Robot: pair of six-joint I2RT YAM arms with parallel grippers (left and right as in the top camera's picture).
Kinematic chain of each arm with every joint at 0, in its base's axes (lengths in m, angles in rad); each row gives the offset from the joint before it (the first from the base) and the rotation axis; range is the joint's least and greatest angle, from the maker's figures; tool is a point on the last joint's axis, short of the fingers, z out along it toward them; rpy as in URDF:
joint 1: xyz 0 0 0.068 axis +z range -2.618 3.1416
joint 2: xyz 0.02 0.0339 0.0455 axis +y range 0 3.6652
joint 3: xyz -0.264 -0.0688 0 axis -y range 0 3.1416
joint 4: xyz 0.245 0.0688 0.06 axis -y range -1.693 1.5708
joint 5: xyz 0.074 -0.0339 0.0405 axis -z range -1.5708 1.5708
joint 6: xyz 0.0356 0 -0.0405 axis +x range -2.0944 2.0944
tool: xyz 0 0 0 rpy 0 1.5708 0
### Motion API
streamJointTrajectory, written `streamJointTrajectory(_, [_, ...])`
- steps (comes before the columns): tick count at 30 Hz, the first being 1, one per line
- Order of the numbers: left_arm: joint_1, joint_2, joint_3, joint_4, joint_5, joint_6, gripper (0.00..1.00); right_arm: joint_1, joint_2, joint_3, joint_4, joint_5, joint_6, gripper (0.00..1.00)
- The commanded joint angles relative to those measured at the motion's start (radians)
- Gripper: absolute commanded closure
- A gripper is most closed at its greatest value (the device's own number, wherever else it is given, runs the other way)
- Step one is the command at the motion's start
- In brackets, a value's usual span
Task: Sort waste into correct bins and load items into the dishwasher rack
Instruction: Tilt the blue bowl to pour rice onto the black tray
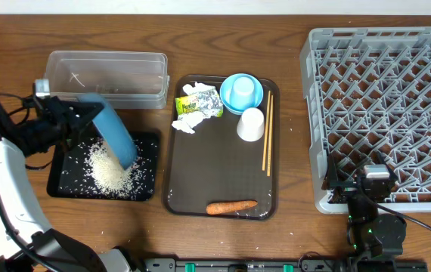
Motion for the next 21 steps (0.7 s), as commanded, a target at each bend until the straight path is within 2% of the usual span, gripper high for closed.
streamJointTrajectory(1, [0.039,0.0,-0.004,-0.048,0.074,0.037,0.94,-0.008,-0.006,-0.002,-0.004,-0.004,0.002,0.01])
streamJointTrajectory(13, [0.074,0.004,-0.004,-0.11,0.083,0.148,0.94,-0.008,-0.006,-0.002,-0.004,-0.004,0.002,0.01])
streamJointTrajectory(16, [0.077,0.014,-0.004,-0.09,0.077,0.124,0.94,-0.007,-0.006,-0.002,-0.004,-0.004,0.002,0.01])
streamJointTrajectory(21, [0.077,0.019,-0.004,-0.123,0.097,0.166,0.94,-0.008,-0.006,-0.002,-0.003,-0.004,0.002,0.01])
